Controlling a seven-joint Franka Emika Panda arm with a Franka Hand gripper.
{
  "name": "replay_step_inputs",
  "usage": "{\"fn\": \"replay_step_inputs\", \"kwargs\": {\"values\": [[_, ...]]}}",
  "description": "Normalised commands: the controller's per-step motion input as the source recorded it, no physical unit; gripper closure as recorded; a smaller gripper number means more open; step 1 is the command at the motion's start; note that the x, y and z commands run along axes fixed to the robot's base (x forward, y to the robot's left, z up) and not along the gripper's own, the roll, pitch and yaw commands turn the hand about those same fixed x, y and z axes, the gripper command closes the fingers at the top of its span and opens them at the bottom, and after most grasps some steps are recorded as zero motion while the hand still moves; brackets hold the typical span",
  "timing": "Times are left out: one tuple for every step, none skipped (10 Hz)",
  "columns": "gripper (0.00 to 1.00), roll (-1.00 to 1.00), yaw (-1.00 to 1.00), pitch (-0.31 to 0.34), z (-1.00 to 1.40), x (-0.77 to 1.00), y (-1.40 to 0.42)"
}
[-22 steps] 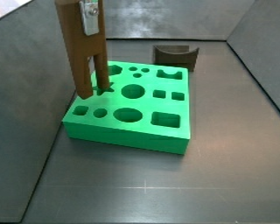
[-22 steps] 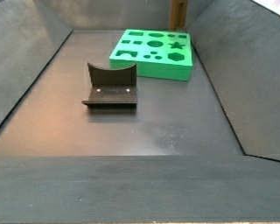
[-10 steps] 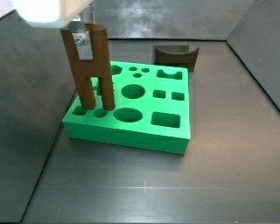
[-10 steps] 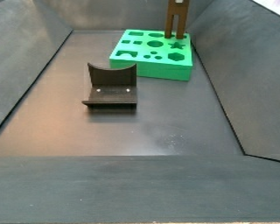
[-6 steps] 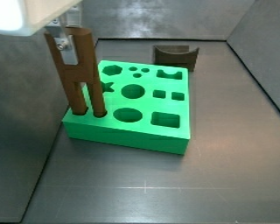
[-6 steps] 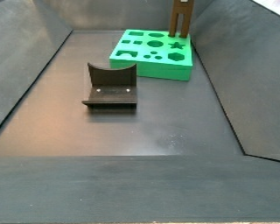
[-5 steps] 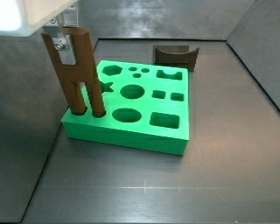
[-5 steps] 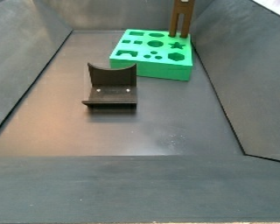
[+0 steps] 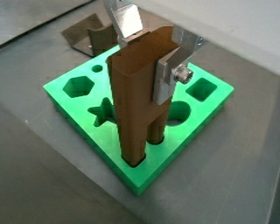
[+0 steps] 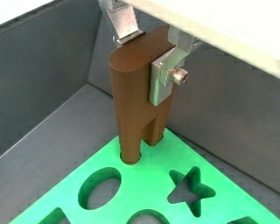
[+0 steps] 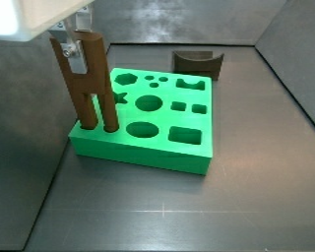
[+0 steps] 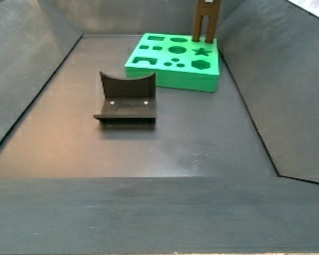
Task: Pick up the square-circle object. Move up. Place the square-circle object on the fixture. Regrasp the square-circle object. Move to above the board. Insert the square-circle object.
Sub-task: Insert the square-circle object.
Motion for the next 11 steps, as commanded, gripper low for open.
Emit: {"fn": "replay_step_inputs", "kwargs": {"values": [[1.00,0.00,-0.67,0.000,-0.29,0.00,0.01],[1.00,0.00,-0.43,-0.023,-0.59,-0.13,0.00],[1.00,0.00,-0.28,-0.047,-0.60,-0.10,0.00],[1.00,0.00,-0.05,-0.057,-0.56,0.00,0.00],[1.00,0.00,0.00,-0.013,-0.45,0.00,0.00],[1.00,0.00,0.05,0.000,-0.45,0.14,0.00],[1.00,0.05,0.02,0.000,-0.43,0.09,0.00],[1.00,0.19,0.01,0.000,-0.55,0.00,-0.10],[1.00,0.28,0.04,0.210,-0.51,0.20,-0.18],[1.00,0.02,0.00,0.000,-0.15,0.00,-0.06],[1.00,0.00,0.00,0.000,0.00,0.00,0.00]]}}
